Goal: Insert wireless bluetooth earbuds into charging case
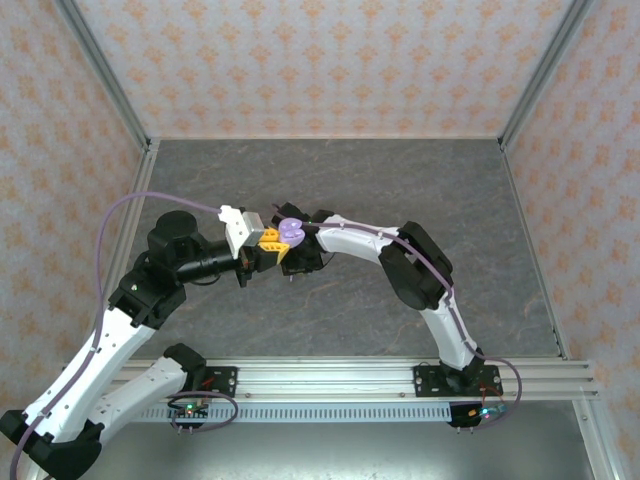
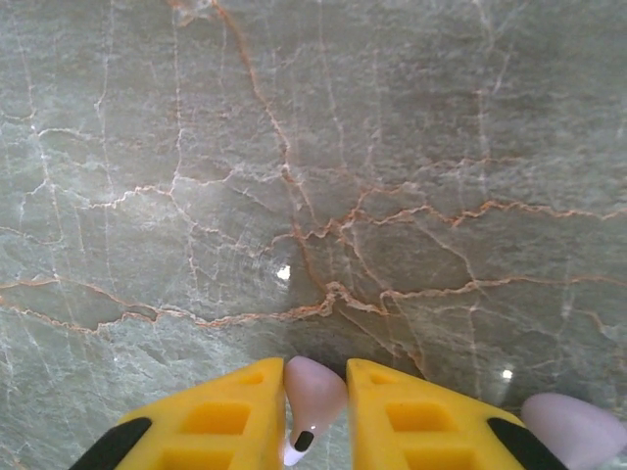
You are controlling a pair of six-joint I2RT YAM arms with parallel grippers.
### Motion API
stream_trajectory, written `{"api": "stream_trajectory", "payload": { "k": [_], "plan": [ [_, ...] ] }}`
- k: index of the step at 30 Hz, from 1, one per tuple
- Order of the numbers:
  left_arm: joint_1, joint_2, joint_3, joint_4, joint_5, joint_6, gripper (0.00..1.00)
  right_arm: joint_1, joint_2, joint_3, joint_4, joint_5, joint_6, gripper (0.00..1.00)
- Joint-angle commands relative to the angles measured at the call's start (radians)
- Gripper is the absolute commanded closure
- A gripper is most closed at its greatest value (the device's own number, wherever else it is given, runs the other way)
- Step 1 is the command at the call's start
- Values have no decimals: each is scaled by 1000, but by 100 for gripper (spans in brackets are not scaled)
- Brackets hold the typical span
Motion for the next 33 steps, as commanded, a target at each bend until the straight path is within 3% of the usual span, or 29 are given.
{"api": "stream_trajectory", "payload": {
  "k": [1, 9, 20, 25, 33],
  "plan": [
    [-10, -10, 30, 6, 14, 1, 85, 8, -3, 10, -42, 27, -25, 81],
    [-10, -12, 16, 24, 17, -13, 85, -24, -195, -112, 83, 29, -40, 82],
    [-10, 25, -74, 205, 58, -103, 86, -142, -692, -382, 242, 65, -109, 82],
    [-11, 70, -123, 325, 71, -157, 88, -148, -866, -402, 223, 94, -167, 82],
    [-10, 168, -134, 408, 100, -193, 90, -138, -1027, -415, 275, -3, -229, 82]
  ]
}}
